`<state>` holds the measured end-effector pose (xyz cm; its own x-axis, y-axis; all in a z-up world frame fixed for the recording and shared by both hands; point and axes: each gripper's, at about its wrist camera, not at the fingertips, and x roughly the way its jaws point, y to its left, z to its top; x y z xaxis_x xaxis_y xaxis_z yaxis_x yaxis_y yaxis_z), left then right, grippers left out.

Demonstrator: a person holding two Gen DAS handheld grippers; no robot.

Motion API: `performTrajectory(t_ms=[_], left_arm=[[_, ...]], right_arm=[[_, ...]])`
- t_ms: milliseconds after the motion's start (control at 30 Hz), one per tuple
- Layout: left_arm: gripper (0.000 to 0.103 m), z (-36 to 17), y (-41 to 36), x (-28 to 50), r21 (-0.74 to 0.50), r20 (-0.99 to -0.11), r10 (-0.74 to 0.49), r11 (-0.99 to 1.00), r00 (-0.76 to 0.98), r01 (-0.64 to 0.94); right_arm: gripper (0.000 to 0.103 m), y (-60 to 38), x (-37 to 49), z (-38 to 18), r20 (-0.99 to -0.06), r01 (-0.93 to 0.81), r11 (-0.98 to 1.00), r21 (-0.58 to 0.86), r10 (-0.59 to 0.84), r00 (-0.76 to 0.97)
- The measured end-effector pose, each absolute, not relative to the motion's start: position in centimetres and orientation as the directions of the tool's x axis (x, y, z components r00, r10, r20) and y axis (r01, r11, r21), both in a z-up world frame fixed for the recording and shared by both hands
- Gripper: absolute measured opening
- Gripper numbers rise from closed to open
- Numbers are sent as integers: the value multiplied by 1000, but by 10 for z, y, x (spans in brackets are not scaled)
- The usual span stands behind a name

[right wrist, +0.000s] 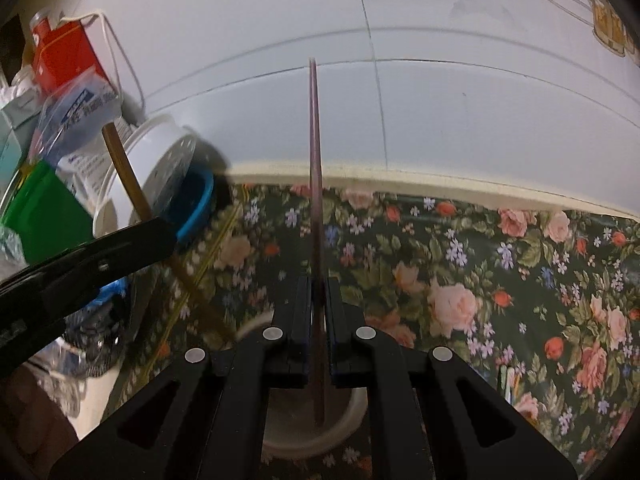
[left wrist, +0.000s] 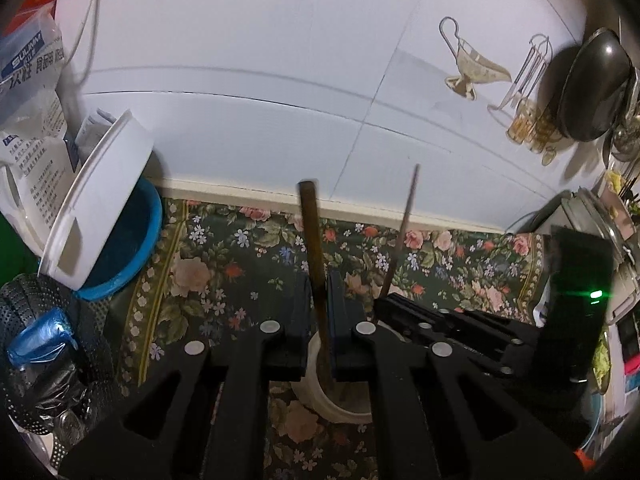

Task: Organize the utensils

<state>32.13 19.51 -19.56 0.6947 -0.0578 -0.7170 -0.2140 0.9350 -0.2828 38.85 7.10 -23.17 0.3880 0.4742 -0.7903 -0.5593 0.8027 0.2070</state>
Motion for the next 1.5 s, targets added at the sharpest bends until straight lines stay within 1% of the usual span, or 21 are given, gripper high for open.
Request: performTrajectory(t_ms=[200, 333, 467, 600, 667, 733, 800, 900, 1133, 1367, 1500], left_arm=[[6, -189, 185, 313, -242, -728, -24, 944, 685, -224], [12, -180, 179, 304, -231, -724, -1, 942, 690, -242], [14, -168, 169, 294, -217, -718, 16, 945, 696, -245], [23, -156, 152, 286, -203, -711, 23, 950, 703, -237], [30, -152, 141, 283, -187, -709, 33, 954, 704, -233], [40, -150, 128, 281, -172, -710, 40, 958, 703, -228], [43, -150, 116, 280, -159, -713, 42, 962, 700, -220], [44, -155, 99, 281, -153, -729, 31, 966, 683, -207], [44, -184, 61, 286, -171, -789, -24, 968, 615, -182], [44, -230, 28, 291, -166, -858, -66, 974, 510, -154], [44, -255, 18, 294, -153, -890, -71, 977, 450, -150]], right_arm=[[6, 59, 378, -217, -796, -581, 788, 203, 478, 371], [7, 44, 371, -202, -799, -587, 781, 214, 486, 354], [10, 25, 362, -188, -793, -582, 787, 203, 481, 373], [17, 1, 354, -172, -783, -574, 799, 179, 469, 409], [20, -15, 350, -162, -778, -566, 810, 156, 454, 435], [25, -29, 346, -156, -773, -560, 816, 145, 447, 451], [29, -43, 345, -151, -771, -547, 825, 141, 438, 463], [34, -65, 342, -147, -771, -524, 843, 123, 414, 484], [35, -113, 342, -163, -812, -463, 879, 113, 351, 467], [35, -144, 347, -208, -875, -411, 900, 142, 308, 372], [35, -147, 348, -237, -904, -402, 898, 178, 310, 293]])
